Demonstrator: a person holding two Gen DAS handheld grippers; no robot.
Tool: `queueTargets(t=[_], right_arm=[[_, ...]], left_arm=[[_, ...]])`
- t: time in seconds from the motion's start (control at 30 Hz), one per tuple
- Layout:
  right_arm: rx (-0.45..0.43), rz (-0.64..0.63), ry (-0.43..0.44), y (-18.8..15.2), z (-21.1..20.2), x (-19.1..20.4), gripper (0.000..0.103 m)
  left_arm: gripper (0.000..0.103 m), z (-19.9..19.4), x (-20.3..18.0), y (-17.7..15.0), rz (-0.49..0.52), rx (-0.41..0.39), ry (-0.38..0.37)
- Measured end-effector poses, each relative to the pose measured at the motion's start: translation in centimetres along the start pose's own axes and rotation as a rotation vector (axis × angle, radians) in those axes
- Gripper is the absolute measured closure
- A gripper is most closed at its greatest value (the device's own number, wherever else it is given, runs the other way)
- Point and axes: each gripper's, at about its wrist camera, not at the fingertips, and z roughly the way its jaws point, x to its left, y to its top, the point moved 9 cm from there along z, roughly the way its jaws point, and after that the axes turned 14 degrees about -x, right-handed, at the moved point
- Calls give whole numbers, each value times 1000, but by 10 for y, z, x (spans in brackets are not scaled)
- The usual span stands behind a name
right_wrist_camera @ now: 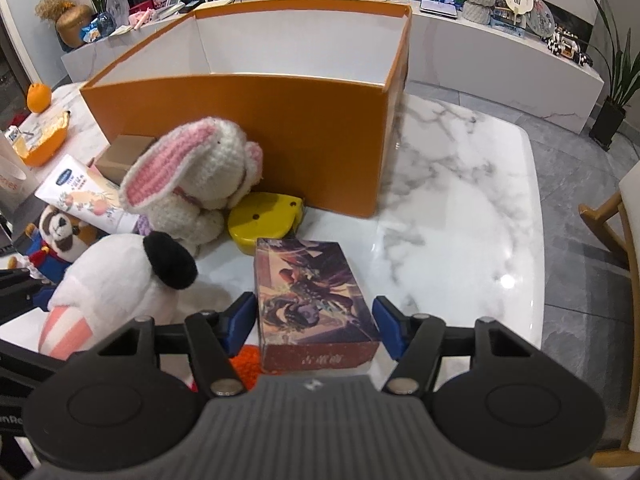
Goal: Organize objects
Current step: 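Lift the plush with the left gripper while the right gripper lifts the card box toward the orange box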
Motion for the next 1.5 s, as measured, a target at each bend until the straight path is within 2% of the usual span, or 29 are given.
queueTargets(t=[0.1,0.4,0.5,0.53,0.6,0.67,0.73,0.77,1.03,1.23,1.5], right_arm=[[10,-1,14,-1,-2,3,38],[129,-60,9,-30,19,8,38],[132,-82,2,-28,25,11,38],[130,-86,-1,-27,25,11,38],[108,-112,-11,-23,27,14,26],[84,-131,-20,-20,29,16,25],[79,-129,-27,-18,33,16,27],[76,-126,-25,-18,34,15,40],[86,-97,-13,-14,32,16,41],[1,-72,13,12,6,25,41],[-94,-52,19,44,-28,29,41]], left_arm=[[14,-2,3,0,-4,-2,1],[14,-3,5,2,-10,0,1],[14,-3,6,4,-14,-1,2],[14,-3,7,4,-15,-1,1],[14,-4,7,5,-16,-1,0],[14,-4,7,4,-16,0,-3],[14,-5,7,4,-16,0,-6],[14,-6,7,4,-15,0,-6],[14,-10,9,7,-11,-12,-4],[14,-19,17,15,-25,-37,-3],[15,-32,20,43,-28,-89,-7]])
